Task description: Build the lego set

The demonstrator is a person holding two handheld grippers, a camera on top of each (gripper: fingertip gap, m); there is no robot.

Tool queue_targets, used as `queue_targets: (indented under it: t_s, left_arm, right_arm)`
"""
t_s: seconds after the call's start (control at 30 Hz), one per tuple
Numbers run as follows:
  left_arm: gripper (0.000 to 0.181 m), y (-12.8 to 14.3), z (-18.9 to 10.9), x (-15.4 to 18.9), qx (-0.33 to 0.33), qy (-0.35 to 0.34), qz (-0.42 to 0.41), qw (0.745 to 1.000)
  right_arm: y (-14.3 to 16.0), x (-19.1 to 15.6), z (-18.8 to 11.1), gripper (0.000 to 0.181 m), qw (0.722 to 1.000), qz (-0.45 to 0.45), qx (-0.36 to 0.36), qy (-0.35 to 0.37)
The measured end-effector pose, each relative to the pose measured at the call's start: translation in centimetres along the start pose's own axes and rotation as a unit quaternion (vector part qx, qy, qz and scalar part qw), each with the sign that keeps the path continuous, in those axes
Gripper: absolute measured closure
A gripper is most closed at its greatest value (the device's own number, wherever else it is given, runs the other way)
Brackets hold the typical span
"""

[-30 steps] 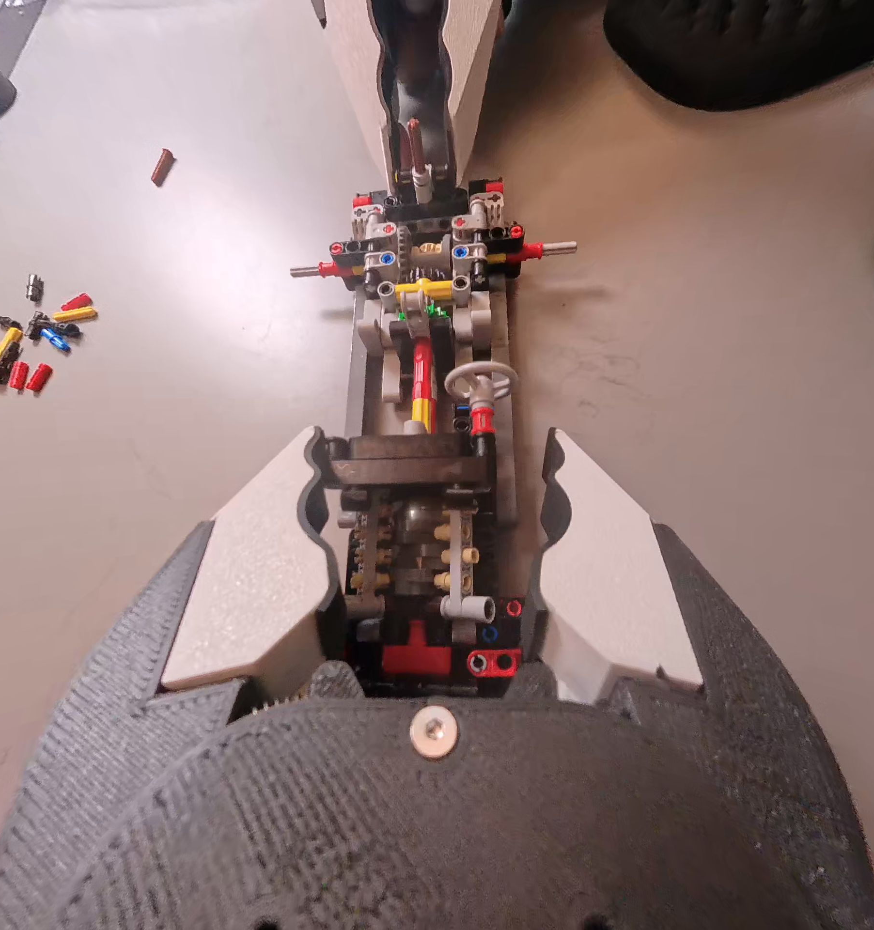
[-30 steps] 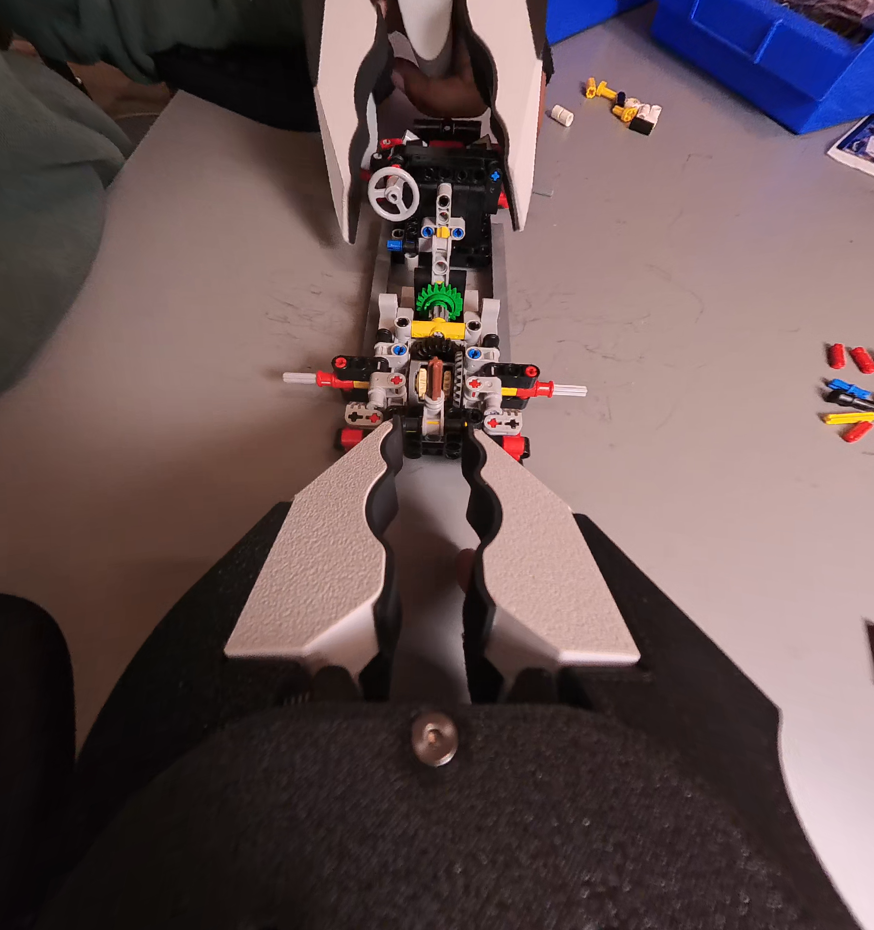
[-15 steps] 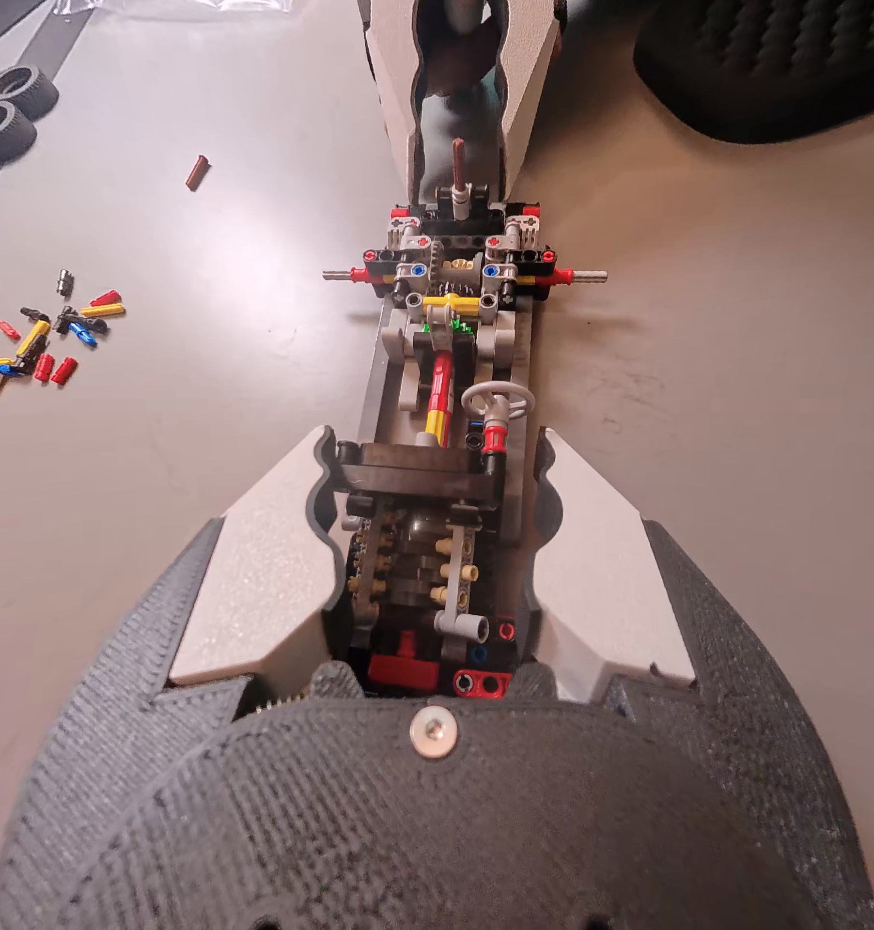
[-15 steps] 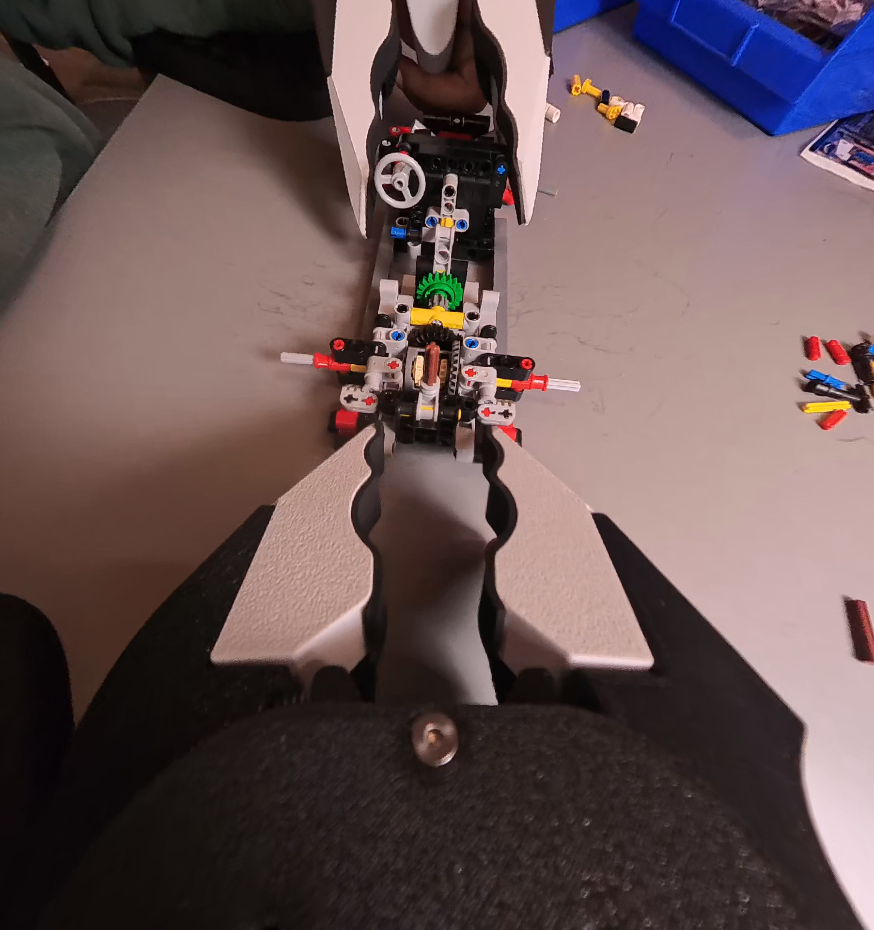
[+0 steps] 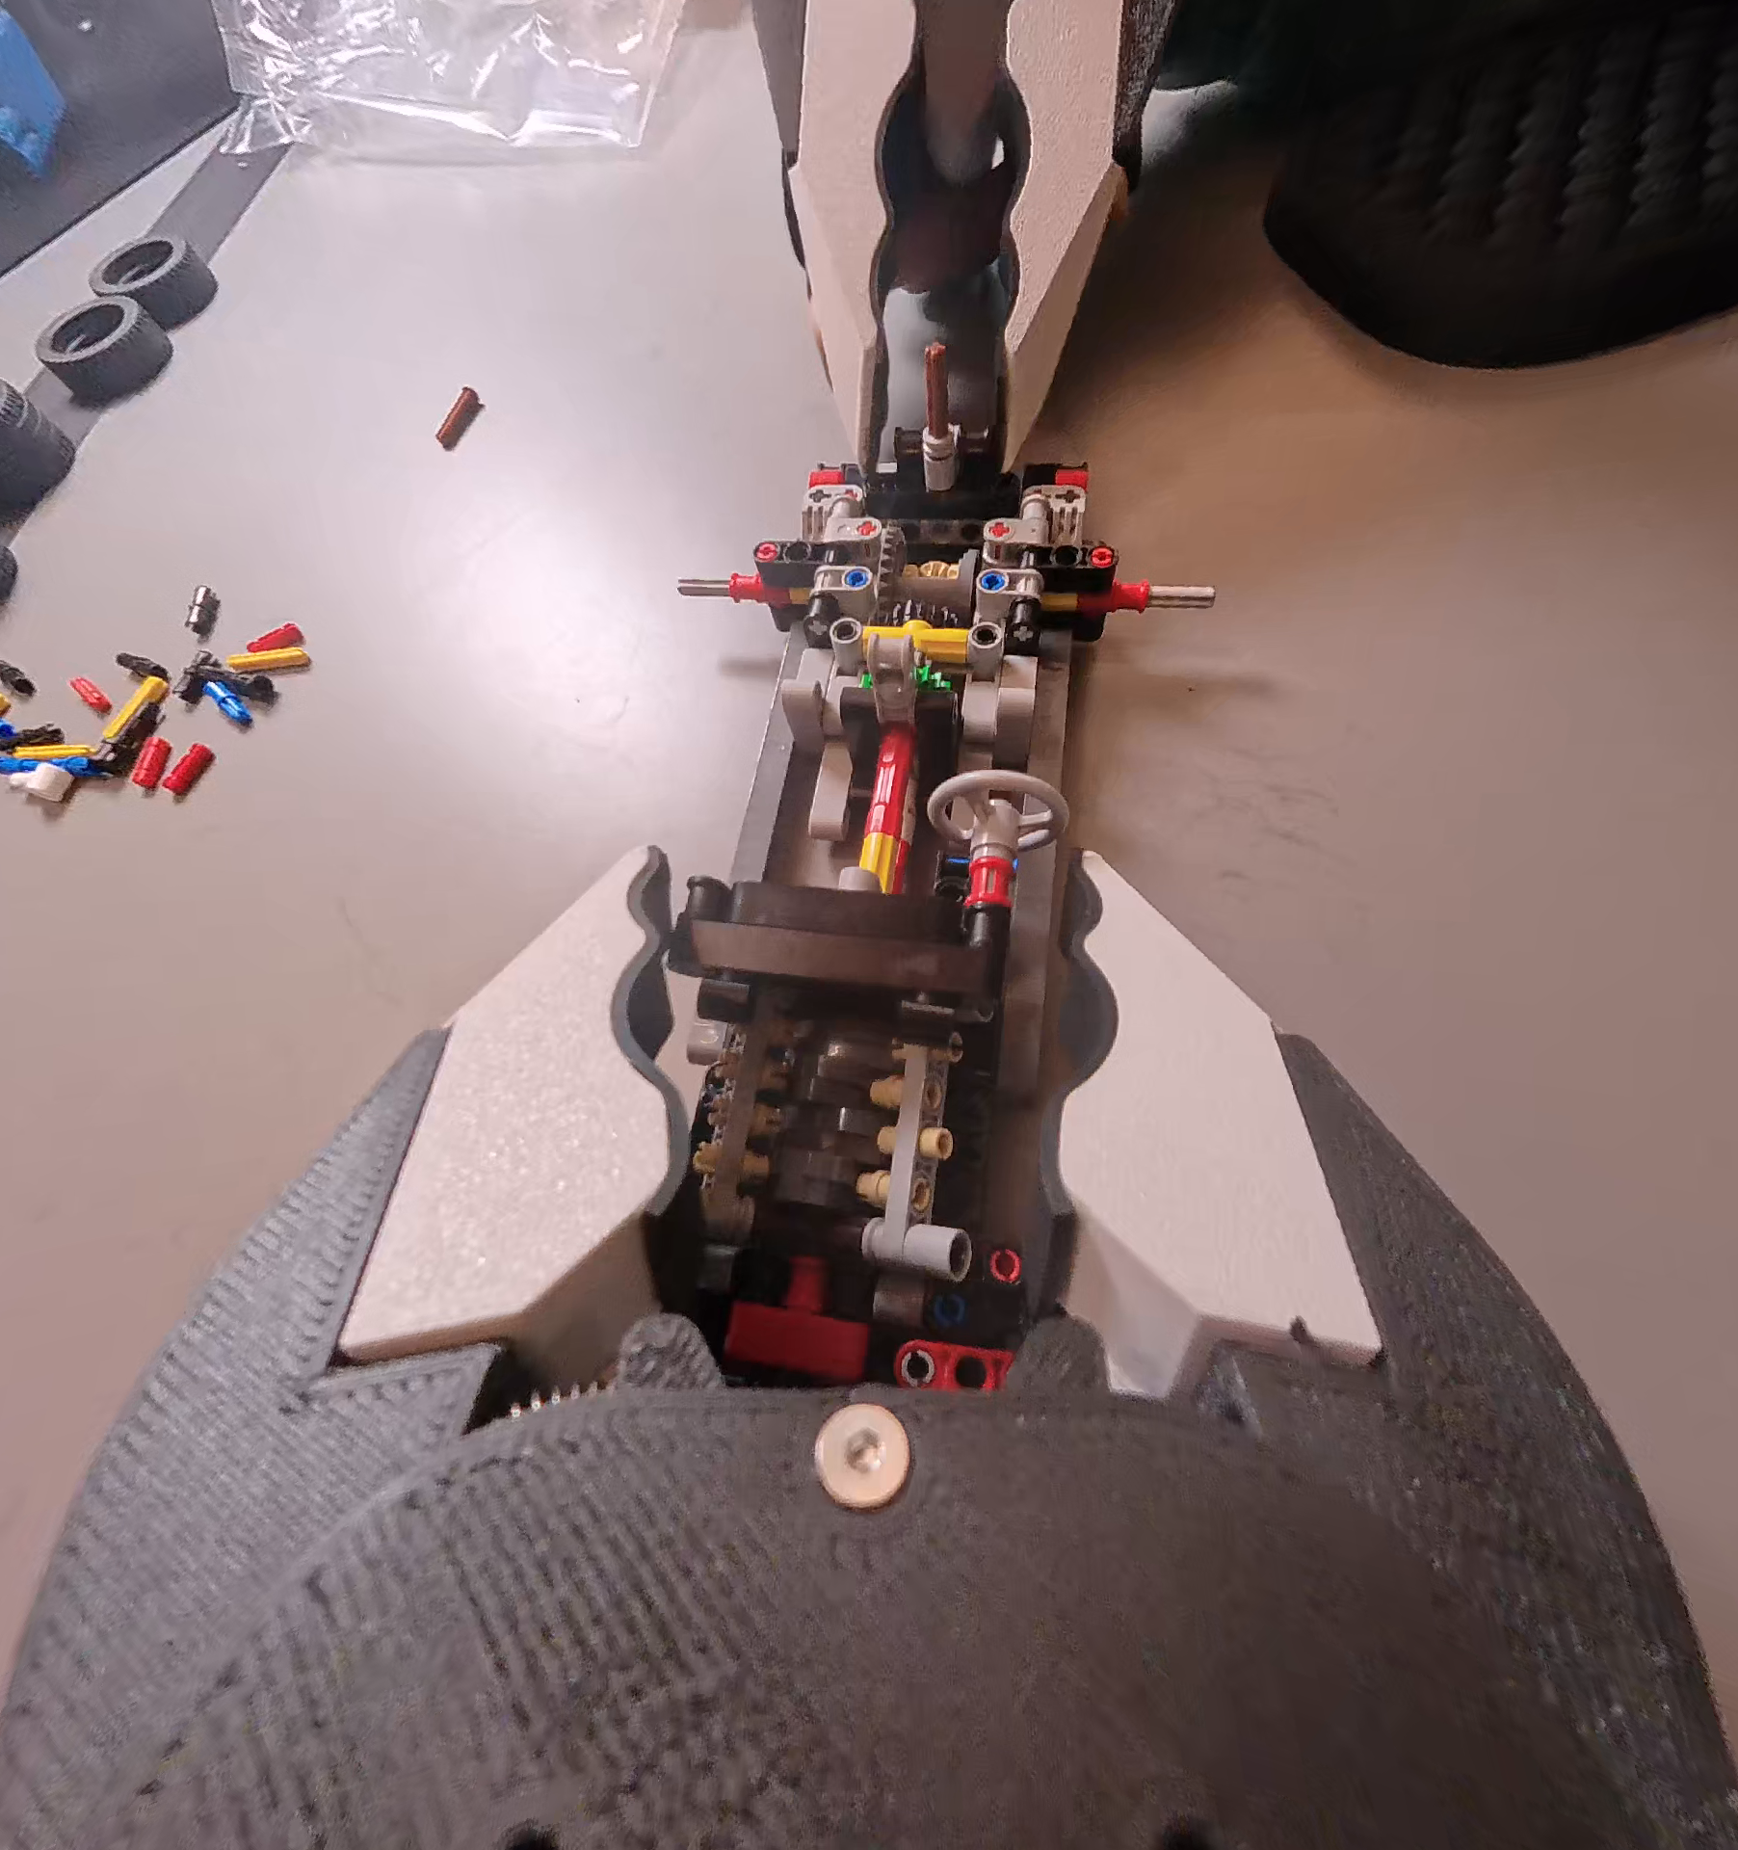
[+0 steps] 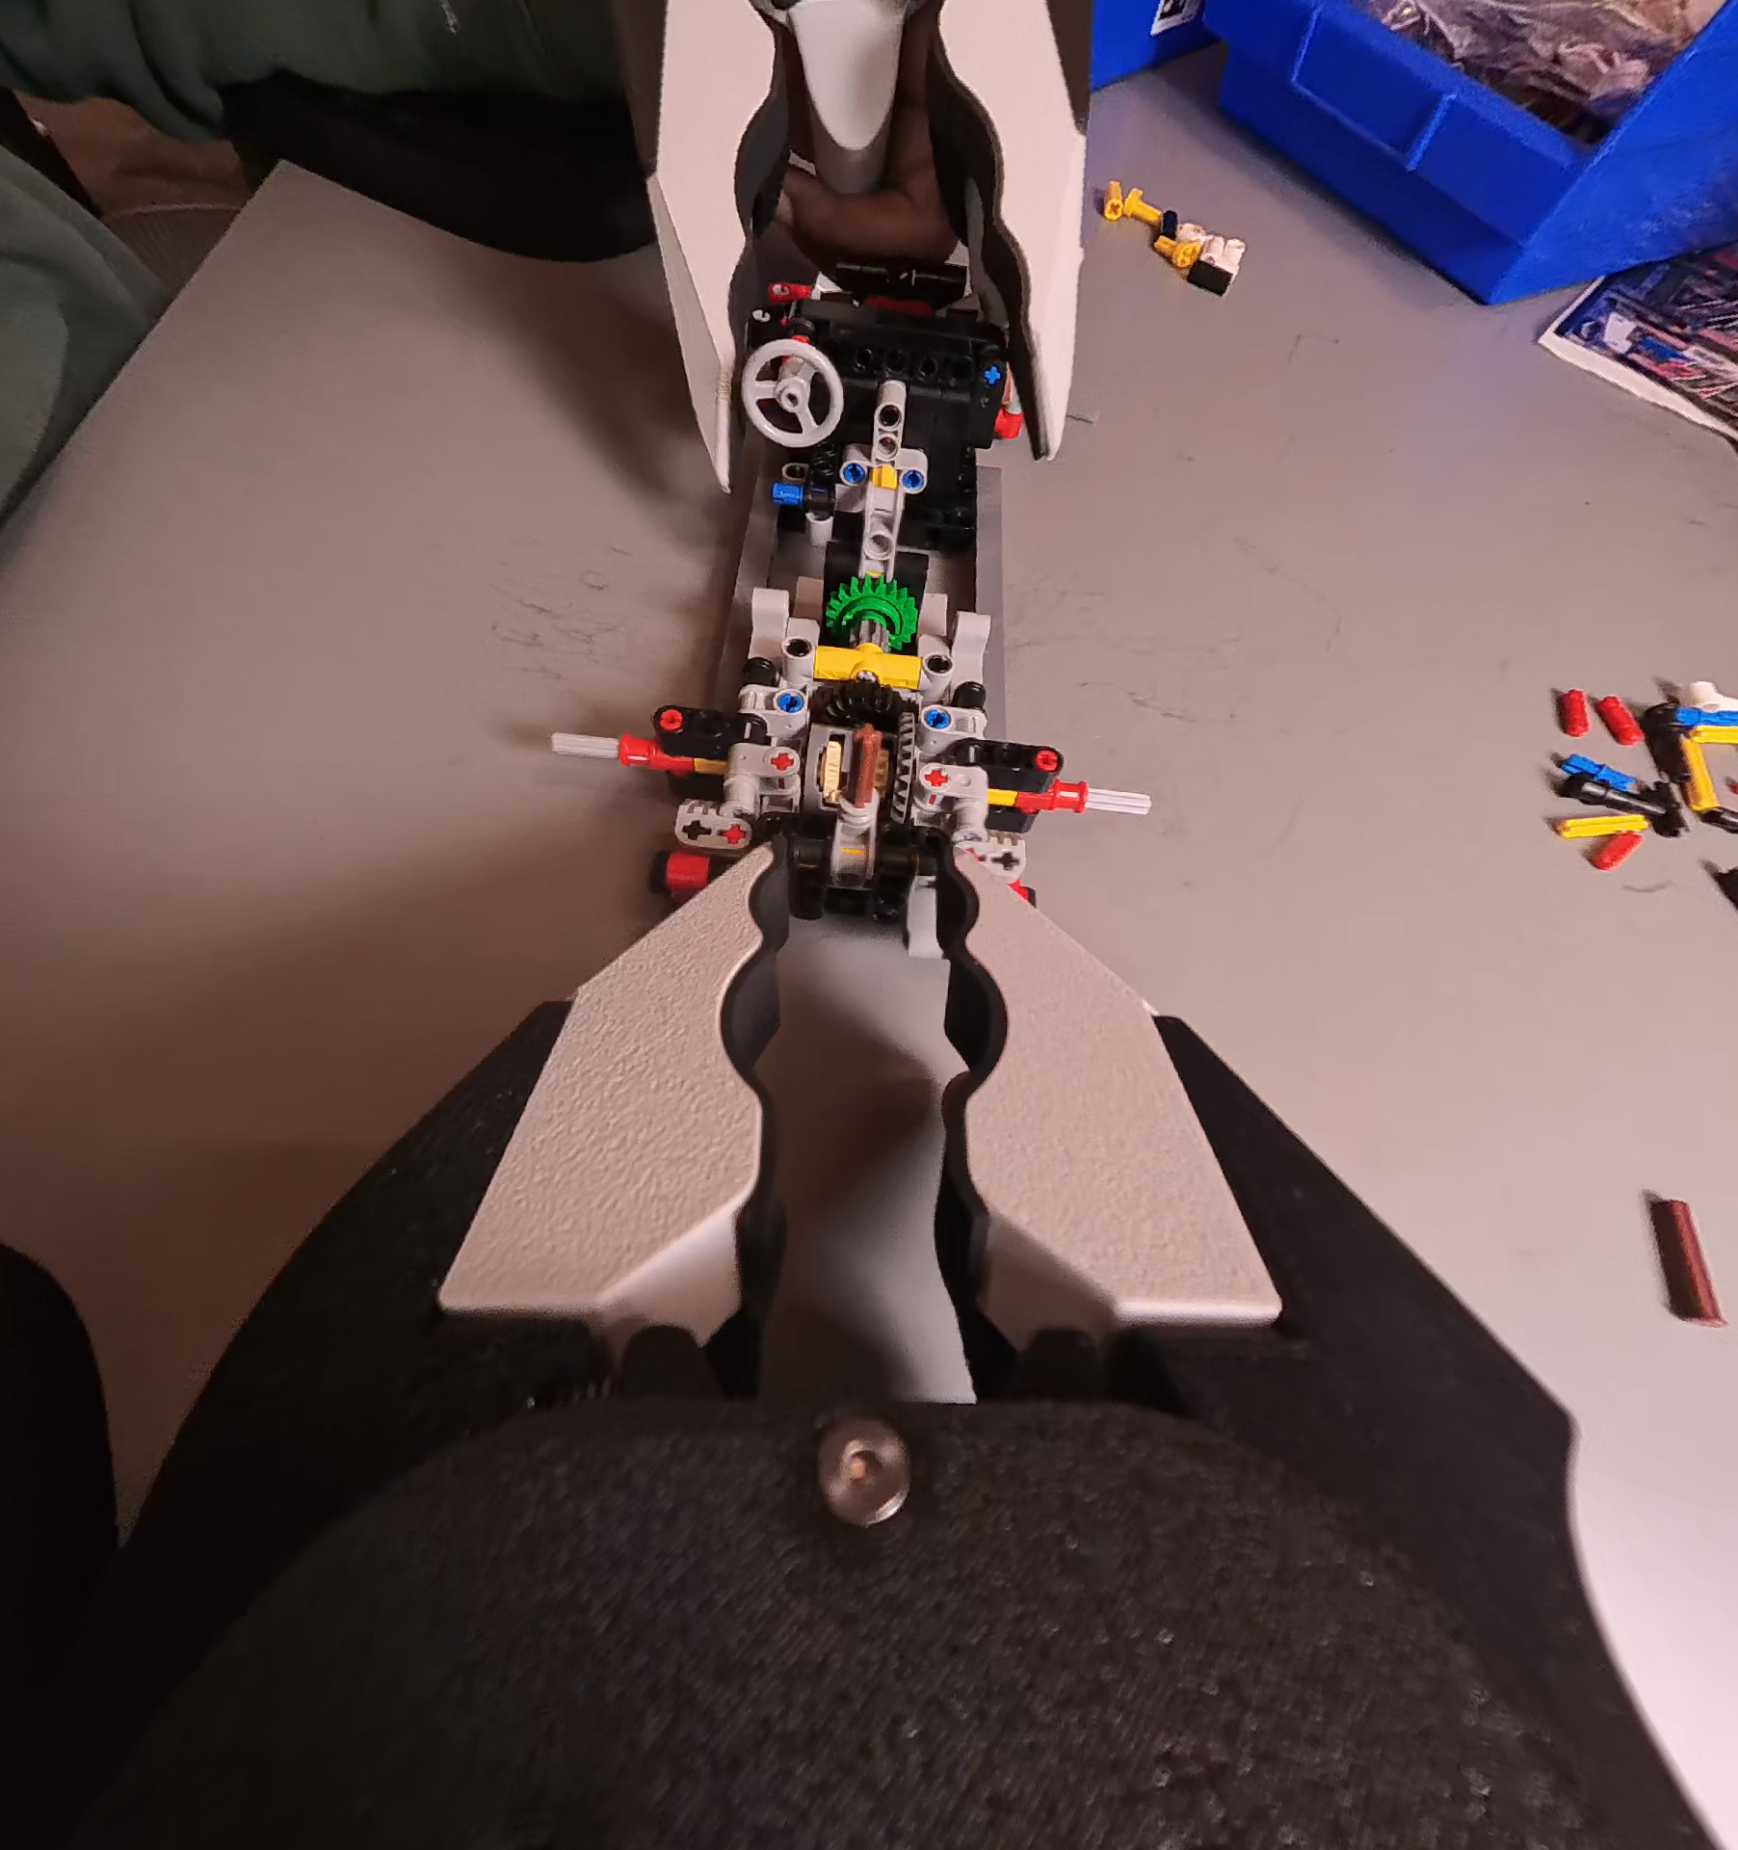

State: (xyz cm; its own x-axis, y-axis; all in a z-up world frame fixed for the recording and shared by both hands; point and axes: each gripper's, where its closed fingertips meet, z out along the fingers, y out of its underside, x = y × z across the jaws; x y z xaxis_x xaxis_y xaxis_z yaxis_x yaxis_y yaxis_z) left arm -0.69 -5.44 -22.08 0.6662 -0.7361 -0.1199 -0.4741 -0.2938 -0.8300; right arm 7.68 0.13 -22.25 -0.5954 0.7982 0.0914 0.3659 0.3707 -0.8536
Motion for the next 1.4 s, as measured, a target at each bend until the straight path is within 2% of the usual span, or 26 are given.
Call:
queue_targets:
  t_s: [0.17,0.27,0.33,0.6,0.83,1.03,1.13,1.17,1.2,1.4]
  left_arm:
    - [0.111,-1.1,-0.7,-1.8,0.039,-0.054,0.013,0.998]
    - [0.103,-2.2,-2.3,-3.1,0.074,-0.088,-0.003,0.993]
    - [0.102,-2.1,-3.2,-3.7,0.081,-0.098,-0.016,0.992]
    - [0.101,2.1,-4.3,-5.8,0.01,-0.131,-0.052,0.99]
    - [0.117,3.7,-2.9,-6.3,-0.027,-0.143,-0.051,0.988]
    - [0.127,3.1,-2.5,-6.3,-0.015,-0.155,-0.043,0.987]
    - [0.125,2.5,-2.8,-6.3,0.004,-0.166,-0.045,0.985]
    - [0.124,2.3,-3.0,-6.3,0.009,-0.173,-0.042,0.984]
    - [0.123,2.1,-3.3,-6.5,0.016,-0.183,-0.039,0.982]
    - [0.12,0.1,-5.4,-7.8,0.084,-0.226,-0.053,0.969]
  right_arm:
    - [0.5,1.2,-0.5,0.159,1.0,0.025,-0.003,0.014]
    - [0.9,2.2,-1.1,0.159,0.999,0.034,-0.004,0.033]
    - [1.3,2.8,-1.5,0.159,0.998,0.041,-0.006,0.042]
    - [2.2,5.4,-2.7,0.159,0.992,0.069,-0.011,0.103]
    - [2.8,7.8,-3.2,0.159,0.983,0.075,-0.021,0.165]
    - [3.2,8.0,-3.0,0.158,0.98,0.11,-0.041,0.16]
    - [3.1,8.1,-2.9,0.147,0.978,0.122,-0.063,0.157]
    - [3.1,8.1,-2.8,0.147,0.978,0.121,-0.069,0.157]
    - [3.0,8.0,-2.6,0.159,0.978,0.119,-0.073,0.154]
    - [2.0,7.3,-0.9,0.16,0.989,0.091,-0.057,0.106]
